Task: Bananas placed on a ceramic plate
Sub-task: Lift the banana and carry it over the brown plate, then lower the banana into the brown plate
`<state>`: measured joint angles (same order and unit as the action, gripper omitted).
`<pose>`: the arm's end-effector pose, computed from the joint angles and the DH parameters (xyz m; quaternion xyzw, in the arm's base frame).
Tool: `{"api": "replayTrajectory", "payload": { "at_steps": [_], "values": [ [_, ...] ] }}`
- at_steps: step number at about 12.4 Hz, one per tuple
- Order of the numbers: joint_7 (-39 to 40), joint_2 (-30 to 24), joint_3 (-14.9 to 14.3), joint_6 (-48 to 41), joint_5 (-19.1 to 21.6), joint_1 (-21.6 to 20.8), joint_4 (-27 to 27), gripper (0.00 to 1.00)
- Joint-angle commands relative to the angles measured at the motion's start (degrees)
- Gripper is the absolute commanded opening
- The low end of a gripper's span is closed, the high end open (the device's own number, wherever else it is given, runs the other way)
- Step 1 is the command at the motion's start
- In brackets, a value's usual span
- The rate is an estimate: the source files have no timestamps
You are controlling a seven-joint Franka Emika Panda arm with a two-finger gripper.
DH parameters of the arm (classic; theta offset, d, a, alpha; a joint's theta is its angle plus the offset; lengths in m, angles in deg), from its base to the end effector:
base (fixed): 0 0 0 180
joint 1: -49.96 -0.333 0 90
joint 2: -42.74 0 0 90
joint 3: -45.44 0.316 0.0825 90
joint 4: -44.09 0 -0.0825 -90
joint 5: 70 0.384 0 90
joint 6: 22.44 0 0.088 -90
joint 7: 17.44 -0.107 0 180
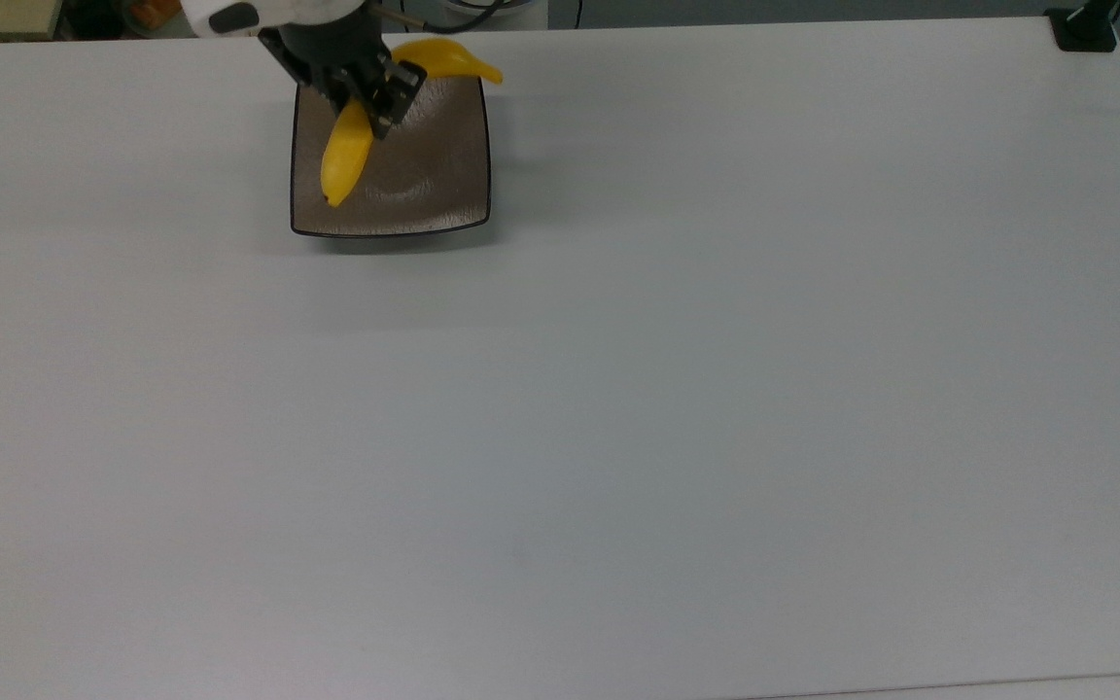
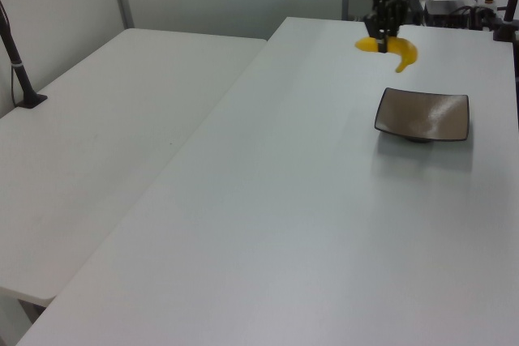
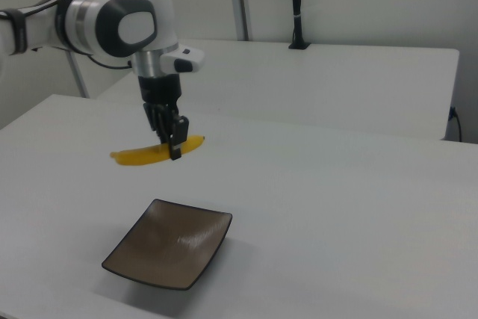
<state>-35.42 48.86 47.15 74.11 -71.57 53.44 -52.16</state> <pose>0.5848 -0.0214 0.5214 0.9842 -0.1691 -0.0485 0.0190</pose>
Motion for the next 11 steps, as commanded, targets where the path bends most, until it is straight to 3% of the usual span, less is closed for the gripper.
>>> {"api": "replayTrajectory", "payload": {
  "at_steps": [1, 4, 9, 11],
  "values": [
    [3.4, -7.7, -0.5, 0.5, -0.4, 0.1, -11.0, 0.00],
    [5.0, -10.7, -1.3, 4.9, -0.4, 1.7, -18.5, 0.00],
    [6.0, -11.0, -2.9, 19.6, -0.5, 1.9, -29.1, 0.00],
    [7.4, -10.7, -3.5, 22.4, -0.7, 1.9, -30.8, 0.00]
  ]
}}
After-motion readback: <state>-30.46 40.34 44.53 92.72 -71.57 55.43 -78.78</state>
